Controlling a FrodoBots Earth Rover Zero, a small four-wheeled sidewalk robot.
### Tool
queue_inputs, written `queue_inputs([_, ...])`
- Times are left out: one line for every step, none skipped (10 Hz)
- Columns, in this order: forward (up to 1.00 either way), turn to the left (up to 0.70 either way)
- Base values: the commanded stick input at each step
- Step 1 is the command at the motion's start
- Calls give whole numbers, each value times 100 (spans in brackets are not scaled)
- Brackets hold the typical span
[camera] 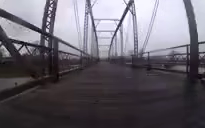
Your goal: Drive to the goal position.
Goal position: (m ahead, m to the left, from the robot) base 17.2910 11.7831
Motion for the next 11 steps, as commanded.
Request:
queue_inputs([100,0])
queue_inputs([100,0])
queue_inputs([100,0])
queue_inputs([100,0])
queue_inputs([100,0])
queue_inputs([100,0])
queue_inputs([100,0])
queue_inputs([100,0])
queue_inputs([100,0])
queue_inputs([100,0])
queue_inputs([100,0])
